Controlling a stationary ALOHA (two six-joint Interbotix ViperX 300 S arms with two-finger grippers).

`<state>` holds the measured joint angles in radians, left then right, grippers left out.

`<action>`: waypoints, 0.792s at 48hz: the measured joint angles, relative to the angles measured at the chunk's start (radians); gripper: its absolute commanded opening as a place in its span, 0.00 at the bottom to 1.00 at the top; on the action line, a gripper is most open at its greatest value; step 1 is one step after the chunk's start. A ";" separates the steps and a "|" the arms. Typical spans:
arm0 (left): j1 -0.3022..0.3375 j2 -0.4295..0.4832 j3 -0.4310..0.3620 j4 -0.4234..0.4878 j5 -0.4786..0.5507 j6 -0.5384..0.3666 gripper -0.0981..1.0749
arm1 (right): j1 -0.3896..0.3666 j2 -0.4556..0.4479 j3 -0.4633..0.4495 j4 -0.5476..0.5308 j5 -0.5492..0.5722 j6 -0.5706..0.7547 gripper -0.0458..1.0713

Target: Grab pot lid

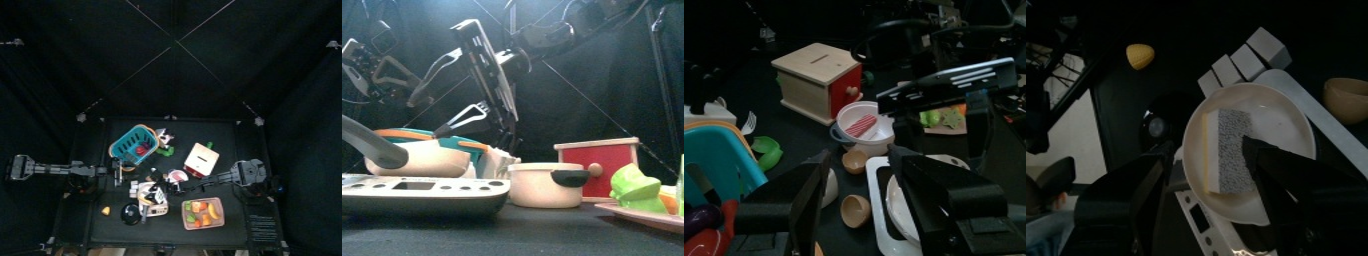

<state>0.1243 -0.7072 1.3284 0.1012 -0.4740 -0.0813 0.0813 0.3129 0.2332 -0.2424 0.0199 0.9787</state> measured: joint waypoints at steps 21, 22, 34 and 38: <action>-0.325 0.003 -0.077 0.126 0.209 -0.021 0.82 | -0.048 -0.247 0.219 -0.291 -0.120 -0.002 0.84; -0.341 0.003 -0.089 0.101 0.249 -0.023 0.82 | -0.052 -0.261 0.238 -0.298 -0.140 -0.002 0.84; -0.411 0.037 -0.219 -0.161 0.571 -0.021 0.82 | -0.115 -0.345 0.388 -0.321 -0.318 -0.005 0.84; -0.416 0.069 -0.244 -0.221 0.647 -0.025 0.82 | -0.141 -0.356 0.422 -0.333 -0.324 -0.006 0.84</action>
<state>-0.2915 -0.6381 1.0845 -0.1197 0.1733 -0.1058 -0.0598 -0.0430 0.6550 -0.5752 -0.3037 0.9725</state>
